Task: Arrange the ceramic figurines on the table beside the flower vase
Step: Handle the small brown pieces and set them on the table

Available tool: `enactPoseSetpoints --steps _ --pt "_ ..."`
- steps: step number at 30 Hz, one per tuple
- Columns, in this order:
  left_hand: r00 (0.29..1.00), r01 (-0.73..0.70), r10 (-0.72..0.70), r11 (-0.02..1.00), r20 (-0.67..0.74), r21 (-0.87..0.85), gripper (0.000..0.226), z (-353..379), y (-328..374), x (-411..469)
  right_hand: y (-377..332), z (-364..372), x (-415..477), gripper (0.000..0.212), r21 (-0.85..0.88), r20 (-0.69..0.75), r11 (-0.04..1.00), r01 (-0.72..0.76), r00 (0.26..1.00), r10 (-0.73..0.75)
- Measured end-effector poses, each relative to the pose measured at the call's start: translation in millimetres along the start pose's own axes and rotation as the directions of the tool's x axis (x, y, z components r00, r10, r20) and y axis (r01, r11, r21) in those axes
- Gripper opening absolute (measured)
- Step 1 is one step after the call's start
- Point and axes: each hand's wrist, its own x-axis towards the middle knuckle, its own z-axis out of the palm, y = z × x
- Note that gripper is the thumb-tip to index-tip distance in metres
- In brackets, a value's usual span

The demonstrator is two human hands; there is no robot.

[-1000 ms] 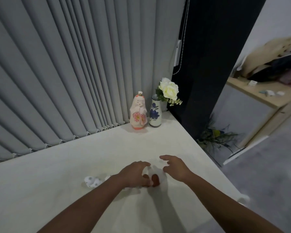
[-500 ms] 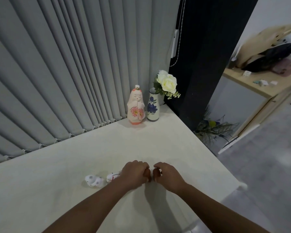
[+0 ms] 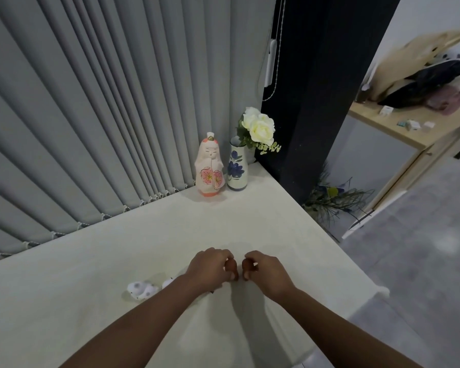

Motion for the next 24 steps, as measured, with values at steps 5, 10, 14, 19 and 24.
enactPoseSetpoints --steps 5,10,14,19,24 --pt "0.999 -0.016 0.015 1.000 -0.038 -0.007 0.040 -14.2 7.0 11.0 -3.3 -19.9 15.0 0.031 0.031 -0.045 0.999 -0.020 0.999 0.022" --pt "0.996 0.030 -0.033 0.999 -0.082 -0.040 0.038 -18.4 17.2 29.2 0.4 -40.3 34.6 0.032 -0.016 -0.006 1.000 0.021 1.000 -0.021" --pt "0.987 0.067 -0.081 0.992 -0.137 -0.106 0.031 -14.9 40.3 47.1 12.8 -72.3 51.3 0.029 -0.055 -0.006 0.995 0.083 0.997 -0.083" --pt "0.965 0.131 -0.163 0.978 -0.206 -0.163 0.025 -12.5 69.2 80.8 26.7 -115.5 79.8 0.025 -0.045 -0.021 0.993 0.108 0.994 -0.109" --pt "0.943 0.181 -0.219 0.969 -0.250 -0.166 0.027 -1.2 91.0 107.1 46.2 -139.9 97.0 0.024 -0.071 0.015 0.992 0.107 0.994 -0.107"
